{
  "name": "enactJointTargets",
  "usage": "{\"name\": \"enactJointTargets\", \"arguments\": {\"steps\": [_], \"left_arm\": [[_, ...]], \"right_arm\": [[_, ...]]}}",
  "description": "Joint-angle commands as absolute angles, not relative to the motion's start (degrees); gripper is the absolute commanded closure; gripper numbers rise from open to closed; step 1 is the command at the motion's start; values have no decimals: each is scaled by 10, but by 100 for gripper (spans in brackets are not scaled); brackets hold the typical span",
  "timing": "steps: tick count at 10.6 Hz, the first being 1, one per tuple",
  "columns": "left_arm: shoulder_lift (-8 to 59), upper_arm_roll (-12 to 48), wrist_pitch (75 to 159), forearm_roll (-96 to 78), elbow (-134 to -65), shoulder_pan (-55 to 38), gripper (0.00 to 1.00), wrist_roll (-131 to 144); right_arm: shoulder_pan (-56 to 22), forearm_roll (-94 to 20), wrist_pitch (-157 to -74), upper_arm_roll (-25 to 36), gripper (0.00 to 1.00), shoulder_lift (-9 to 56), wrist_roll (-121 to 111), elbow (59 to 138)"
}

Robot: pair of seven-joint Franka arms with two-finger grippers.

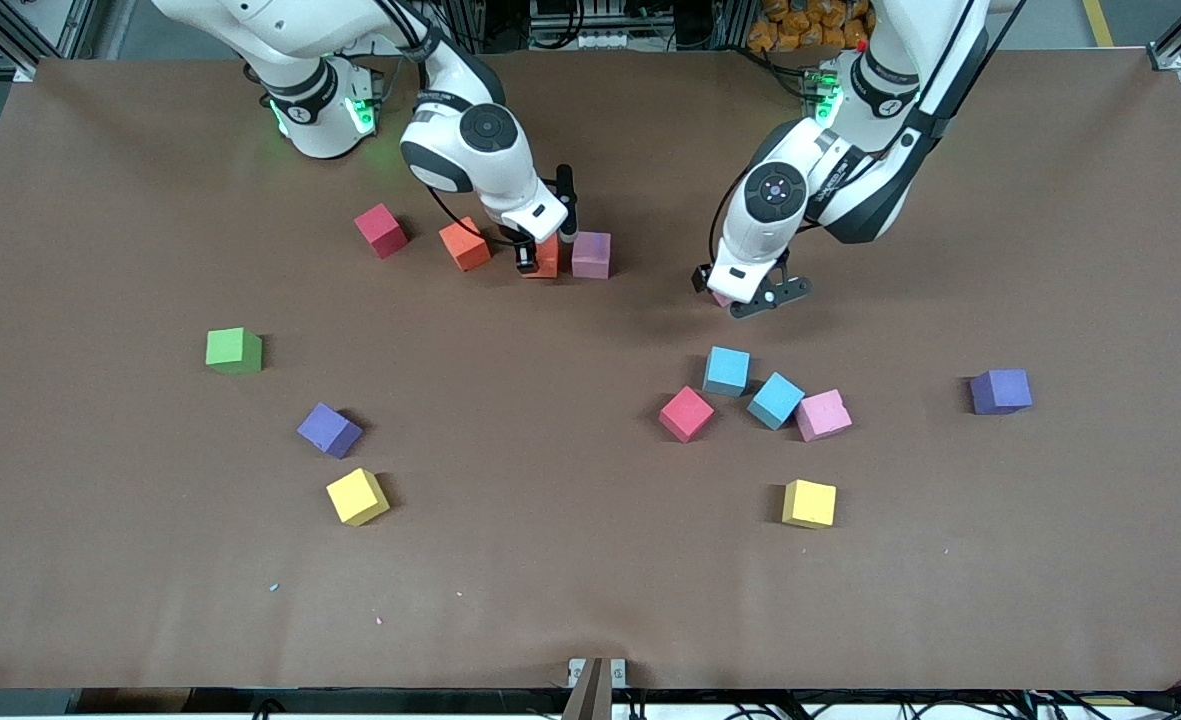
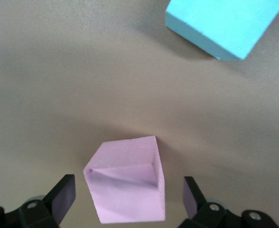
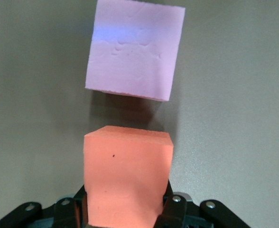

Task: Arrange 11 blocks into digit 3

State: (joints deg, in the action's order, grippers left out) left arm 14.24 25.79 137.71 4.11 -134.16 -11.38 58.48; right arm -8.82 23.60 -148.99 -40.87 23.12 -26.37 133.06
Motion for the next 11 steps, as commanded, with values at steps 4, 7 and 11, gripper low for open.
{"name": "enactJointTargets", "arguments": {"steps": [4,7,11], "left_arm": [[171,264,1426,27,-1357,-110,0,571],[179,263,1428,27,-1360,-110,0,572],[178,263,1426,26,-1357,-108,76,585]], "right_arm": [[-94,238,-1484,-414,100,257,-250,1303],[-98,238,-1484,-414,100,264,-250,1294],[-100,238,-1483,-413,100,271,-250,1287]]}}
